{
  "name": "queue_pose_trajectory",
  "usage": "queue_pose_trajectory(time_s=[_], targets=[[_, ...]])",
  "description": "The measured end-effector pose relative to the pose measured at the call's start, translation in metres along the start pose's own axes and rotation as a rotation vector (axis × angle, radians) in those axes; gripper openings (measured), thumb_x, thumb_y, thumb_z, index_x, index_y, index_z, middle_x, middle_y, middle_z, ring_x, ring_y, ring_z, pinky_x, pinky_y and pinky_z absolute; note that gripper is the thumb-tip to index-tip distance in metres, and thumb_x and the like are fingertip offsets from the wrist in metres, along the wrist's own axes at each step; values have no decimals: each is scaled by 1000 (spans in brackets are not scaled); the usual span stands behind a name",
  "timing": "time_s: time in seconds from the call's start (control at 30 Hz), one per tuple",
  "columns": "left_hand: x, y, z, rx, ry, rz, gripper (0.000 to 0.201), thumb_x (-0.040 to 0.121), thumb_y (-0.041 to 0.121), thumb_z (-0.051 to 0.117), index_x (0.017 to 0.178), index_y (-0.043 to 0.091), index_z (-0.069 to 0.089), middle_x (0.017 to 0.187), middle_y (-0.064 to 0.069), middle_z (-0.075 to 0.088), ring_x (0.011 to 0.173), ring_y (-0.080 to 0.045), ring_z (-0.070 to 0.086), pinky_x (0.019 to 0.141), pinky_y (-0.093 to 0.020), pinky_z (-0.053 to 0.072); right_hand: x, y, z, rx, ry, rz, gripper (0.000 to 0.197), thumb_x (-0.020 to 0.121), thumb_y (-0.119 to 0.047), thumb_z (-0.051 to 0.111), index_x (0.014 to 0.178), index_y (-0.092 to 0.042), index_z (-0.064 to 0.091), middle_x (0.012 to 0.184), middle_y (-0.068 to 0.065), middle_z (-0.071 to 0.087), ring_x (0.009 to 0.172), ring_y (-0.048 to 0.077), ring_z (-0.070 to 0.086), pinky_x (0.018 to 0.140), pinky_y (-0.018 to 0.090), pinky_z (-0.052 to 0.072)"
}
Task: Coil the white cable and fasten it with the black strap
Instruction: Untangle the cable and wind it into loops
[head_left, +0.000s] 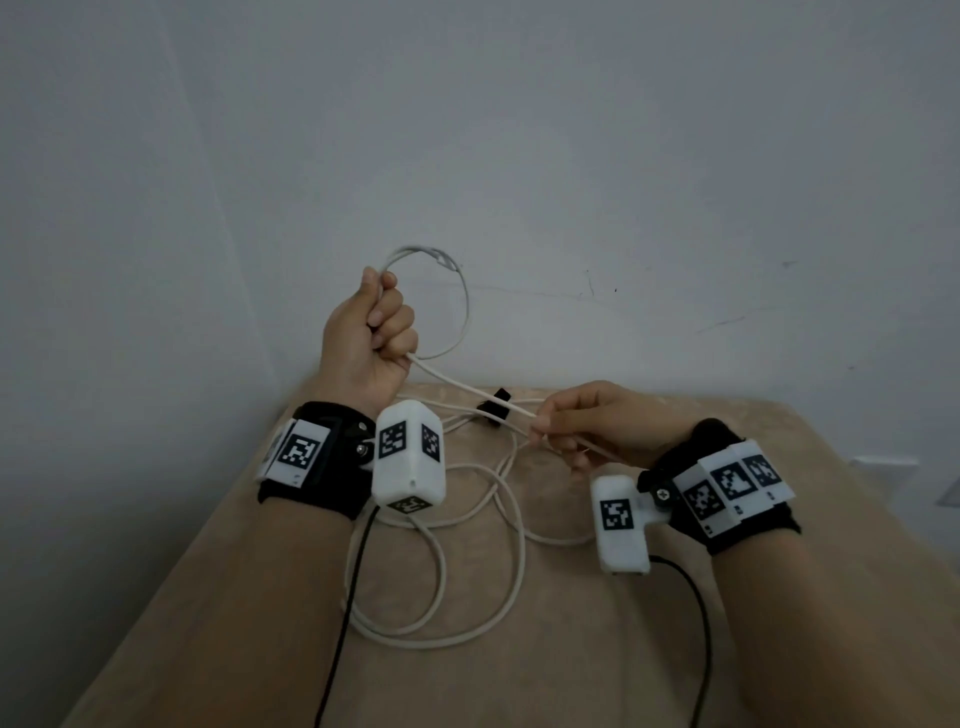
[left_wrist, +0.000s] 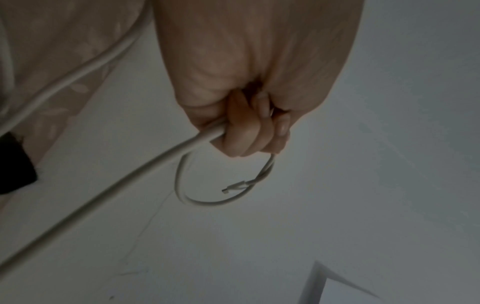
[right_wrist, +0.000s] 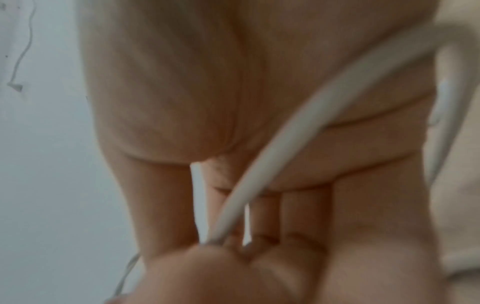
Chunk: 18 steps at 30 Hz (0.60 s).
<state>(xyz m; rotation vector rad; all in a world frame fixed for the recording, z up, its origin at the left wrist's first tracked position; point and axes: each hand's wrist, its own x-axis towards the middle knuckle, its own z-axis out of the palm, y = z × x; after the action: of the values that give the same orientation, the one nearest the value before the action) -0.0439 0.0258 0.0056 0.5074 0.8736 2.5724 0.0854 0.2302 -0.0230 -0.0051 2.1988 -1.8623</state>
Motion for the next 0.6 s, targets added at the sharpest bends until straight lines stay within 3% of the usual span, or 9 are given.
queue_pose_trajectory(time_s=[0.13,0.27,0.43,0.6], targets=[[0,10,-7,-29,-3,5,33,101,30,29,77,15,46,39,9,32,28,-4,28,29,-12,17,-2,2,-12,-51,121,-32,16,92,-11,55,85,-3,67,52,-3,47,38,6,33,37,17,26],[-2,2,0,137,-72,-123,31,101,31,31,80,15,47,41,10,31,28,-2,26,29,-11,16,-1,0,-10,-210,184,-23,9,89,-7,63,87,-10,71,57,-2,59,39,7,41,40,18,34],[-9,-7,14,405,-152,-269,27,99,30,39,81,14,50,43,11,28,29,2,21,26,-10,13,1,-3,-8,-229,278,-27,13,89,-5,61,96,-10,70,70,2,64,38,7,36,37,17,26],[-12,-14,18,606,-225,-407,27,100,29,39,83,11,52,44,11,28,29,3,18,29,-8,11,2,-7,-9,-109,496,-125,16,90,-24,62,101,-14,69,79,0,71,38,11,43,38,18,28]])
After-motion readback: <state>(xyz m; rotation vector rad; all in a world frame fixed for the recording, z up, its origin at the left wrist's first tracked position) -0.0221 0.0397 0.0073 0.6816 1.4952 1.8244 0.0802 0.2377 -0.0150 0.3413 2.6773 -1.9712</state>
